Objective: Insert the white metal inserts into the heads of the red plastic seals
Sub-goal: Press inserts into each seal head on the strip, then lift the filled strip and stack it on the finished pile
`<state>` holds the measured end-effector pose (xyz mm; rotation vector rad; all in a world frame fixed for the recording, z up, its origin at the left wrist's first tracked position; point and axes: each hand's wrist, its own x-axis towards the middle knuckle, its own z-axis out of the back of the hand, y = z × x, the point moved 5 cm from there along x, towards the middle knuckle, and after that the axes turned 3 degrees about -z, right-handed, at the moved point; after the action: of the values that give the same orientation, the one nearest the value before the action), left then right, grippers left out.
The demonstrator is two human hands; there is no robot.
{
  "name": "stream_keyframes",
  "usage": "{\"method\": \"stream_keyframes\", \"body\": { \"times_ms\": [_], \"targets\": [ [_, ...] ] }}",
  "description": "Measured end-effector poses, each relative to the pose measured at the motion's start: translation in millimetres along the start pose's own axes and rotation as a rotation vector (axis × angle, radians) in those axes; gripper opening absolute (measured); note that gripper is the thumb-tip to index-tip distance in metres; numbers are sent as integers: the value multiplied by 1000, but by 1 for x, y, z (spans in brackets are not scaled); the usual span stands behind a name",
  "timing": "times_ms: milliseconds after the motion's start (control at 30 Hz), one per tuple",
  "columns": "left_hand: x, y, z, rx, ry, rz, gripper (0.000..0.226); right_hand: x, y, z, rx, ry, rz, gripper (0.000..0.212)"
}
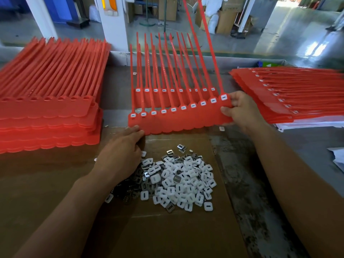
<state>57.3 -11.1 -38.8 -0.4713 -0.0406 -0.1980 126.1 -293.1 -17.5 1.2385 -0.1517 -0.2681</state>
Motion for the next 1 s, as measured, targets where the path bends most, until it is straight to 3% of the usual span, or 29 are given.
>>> {"method": "stream_keyframes", "body": {
  "times_ms": [267, 500, 667, 767, 833, 900, 1000],
  "targets": [
    [0, -1, -1, 21, 10, 9, 47, 21, -1, -8, 129, -136, -69, 32],
    [-1, -1, -1, 11, 10, 12, 43, 49, -8, -19, 23, -205, -152, 23],
    [-1, -1, -2, 5, 26, 16, 42, 57, 2, -9, -446, -319, -10, 27],
    [-1, -1, -1, 5, 23, 16, 42, 52, 0, -5, -544, -351, 56, 45],
    [-1, -1, -1, 9, 21, 10, 42, 42, 4, -5, -619, -371, 211, 39],
    [0, -1, -2, 11, 17, 3, 41, 31, 6, -13, -687, -262, 352, 27],
    [0, 0, -2, 5, 9, 2, 42, 20, 1, -26, -848, -83, 407, 23]
  ]
}}
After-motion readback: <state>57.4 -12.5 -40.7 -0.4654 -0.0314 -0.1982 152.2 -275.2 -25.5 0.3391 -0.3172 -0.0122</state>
